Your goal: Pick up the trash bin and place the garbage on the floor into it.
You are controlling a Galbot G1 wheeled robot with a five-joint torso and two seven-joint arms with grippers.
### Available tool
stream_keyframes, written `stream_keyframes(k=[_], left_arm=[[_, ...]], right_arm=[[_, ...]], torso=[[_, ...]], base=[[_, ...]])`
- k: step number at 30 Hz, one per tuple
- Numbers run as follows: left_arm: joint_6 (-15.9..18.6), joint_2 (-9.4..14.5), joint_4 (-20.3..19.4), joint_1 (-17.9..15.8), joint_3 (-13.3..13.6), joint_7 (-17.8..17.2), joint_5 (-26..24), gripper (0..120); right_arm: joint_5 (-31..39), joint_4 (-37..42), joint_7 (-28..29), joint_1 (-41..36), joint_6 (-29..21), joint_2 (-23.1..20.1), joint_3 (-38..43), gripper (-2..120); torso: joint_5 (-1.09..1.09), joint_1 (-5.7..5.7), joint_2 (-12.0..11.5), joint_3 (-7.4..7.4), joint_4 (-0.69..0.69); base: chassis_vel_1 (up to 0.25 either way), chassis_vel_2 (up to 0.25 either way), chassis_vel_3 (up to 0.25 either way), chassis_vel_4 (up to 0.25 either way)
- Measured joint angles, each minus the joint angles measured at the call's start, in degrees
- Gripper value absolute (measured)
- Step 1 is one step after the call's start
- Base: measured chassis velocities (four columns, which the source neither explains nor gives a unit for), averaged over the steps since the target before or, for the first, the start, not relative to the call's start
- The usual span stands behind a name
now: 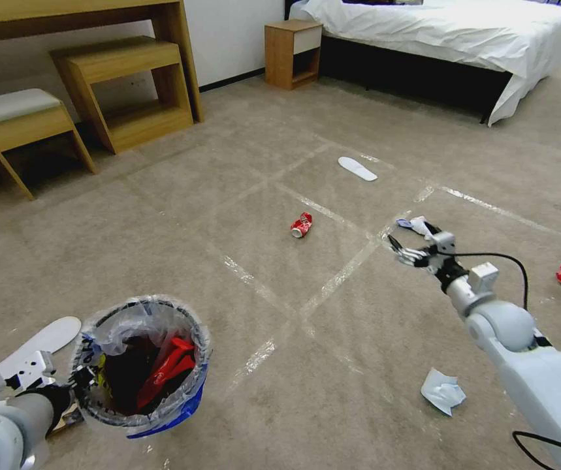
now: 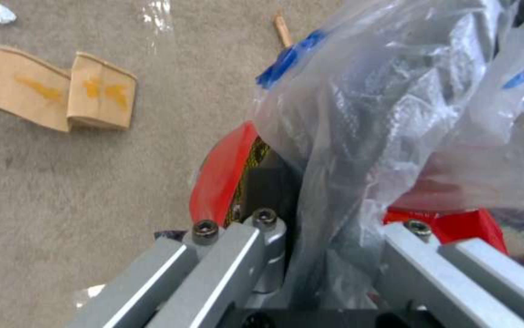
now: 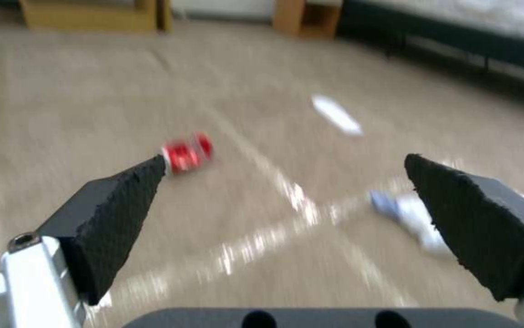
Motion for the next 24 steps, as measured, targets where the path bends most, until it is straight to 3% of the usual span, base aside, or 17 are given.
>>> stream_keyframes(k=[12,24], left_arm=[[0.0,0.2,0.2,-0.9,0.5,0.0,-0.5,0],[0.0,-0.1,0.2,-0.7,1.3,0.0,0.1,0]], right_arm=[[-2.6,-7.3,-3.3,-4.2,3.7,0.7,1.2,100],[-3.6,-5.8,0.9,-10.5,-0.1,-0.1,3.6,100]], torso=[[-0.01,0.0,0.0,0.0,0.0],[-0.01,0.0,0.0,-0.01,-0.01]], base=[[0.0,0.0,0.0,0.0],[0.0,0.0,0.0,0.0]])
